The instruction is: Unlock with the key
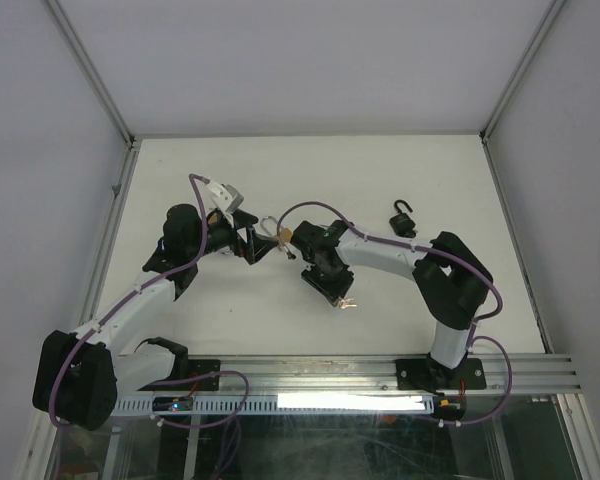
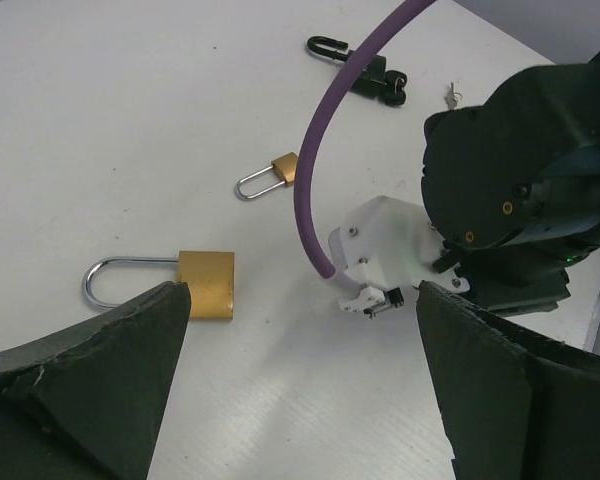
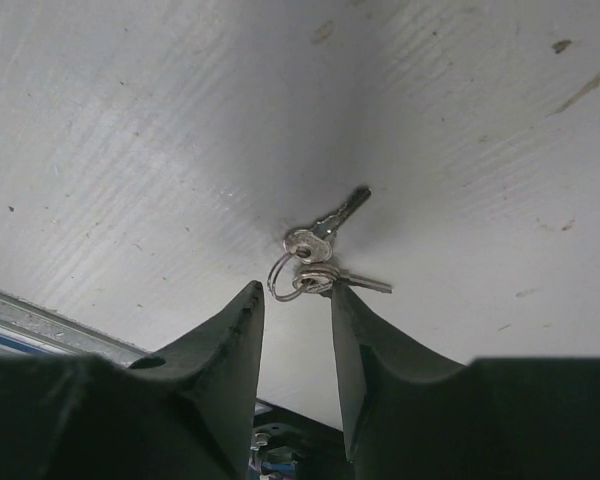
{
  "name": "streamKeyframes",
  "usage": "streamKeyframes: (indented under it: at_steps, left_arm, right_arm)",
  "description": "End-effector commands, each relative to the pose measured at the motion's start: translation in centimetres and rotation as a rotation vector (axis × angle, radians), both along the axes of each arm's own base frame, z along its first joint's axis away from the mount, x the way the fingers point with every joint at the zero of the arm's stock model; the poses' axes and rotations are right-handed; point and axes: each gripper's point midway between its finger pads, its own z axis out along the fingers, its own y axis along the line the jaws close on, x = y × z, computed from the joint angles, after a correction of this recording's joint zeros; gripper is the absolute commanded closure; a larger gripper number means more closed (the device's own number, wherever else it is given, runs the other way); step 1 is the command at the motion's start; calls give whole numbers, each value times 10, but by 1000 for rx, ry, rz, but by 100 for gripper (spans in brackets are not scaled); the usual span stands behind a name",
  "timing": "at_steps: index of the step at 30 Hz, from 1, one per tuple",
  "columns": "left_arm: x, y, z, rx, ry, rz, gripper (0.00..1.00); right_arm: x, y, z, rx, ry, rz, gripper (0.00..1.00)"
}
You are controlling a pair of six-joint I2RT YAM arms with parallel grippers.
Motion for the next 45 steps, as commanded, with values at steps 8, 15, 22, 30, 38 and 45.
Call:
streamKeyframes:
  at_steps: [8, 15, 22, 30, 38, 45]
  left_arm:
    - [9, -6, 24, -4, -94, -17, 1]
    - [10, -6, 26, -6, -95, -14, 1]
    - [4, -9, 33, -13, -118, -53, 1]
    - [-30, -21, 53, -39, -215, -248, 1]
    - [-91, -29, 91, -51, -368, -580, 9]
    - [-117, -32, 115, -42, -367, -705, 38]
  right_arm:
    - [-6, 13, -13, 8, -14, 59, 65]
    - [-2, -4, -22, -69, -45, 60, 85]
    - [3, 19, 33, 54, -63, 74, 100]
    - [-33, 55, 180, 507, 162, 136, 100]
    - [-44, 97, 294, 902, 209, 201, 100]
    - [-52, 111, 349, 1098, 204, 273, 100]
